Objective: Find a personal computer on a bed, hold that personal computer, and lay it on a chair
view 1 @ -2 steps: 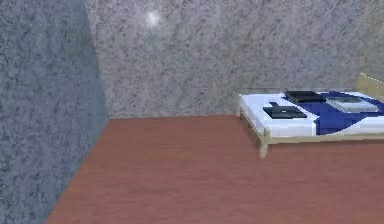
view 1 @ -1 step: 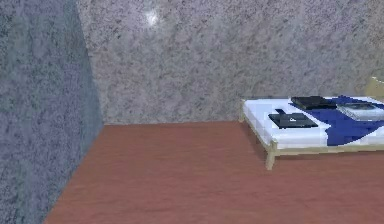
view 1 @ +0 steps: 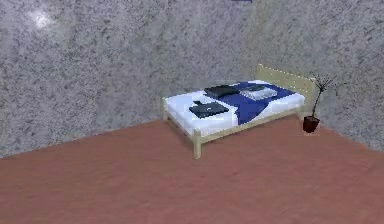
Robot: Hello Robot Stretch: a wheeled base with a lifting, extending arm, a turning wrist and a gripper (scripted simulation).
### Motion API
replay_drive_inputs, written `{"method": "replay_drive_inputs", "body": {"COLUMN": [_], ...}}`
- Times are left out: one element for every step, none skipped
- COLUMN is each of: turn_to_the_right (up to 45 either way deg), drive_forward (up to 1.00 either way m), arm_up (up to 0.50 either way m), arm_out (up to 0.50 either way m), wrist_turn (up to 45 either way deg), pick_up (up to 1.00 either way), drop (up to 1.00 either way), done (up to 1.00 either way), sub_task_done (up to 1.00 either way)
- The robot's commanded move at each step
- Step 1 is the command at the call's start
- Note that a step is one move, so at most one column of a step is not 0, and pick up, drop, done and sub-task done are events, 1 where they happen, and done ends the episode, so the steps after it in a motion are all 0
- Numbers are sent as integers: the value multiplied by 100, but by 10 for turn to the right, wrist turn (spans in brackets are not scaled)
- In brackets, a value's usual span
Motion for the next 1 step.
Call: {"method": "replay_drive_inputs", "body": {"turn_to_the_right": [0], "drive_forward": [90], "arm_up": [0], "arm_out": [0], "wrist_turn": [0], "pick_up": [0], "drop": [0], "done": [0], "sub_task_done": [0]}}
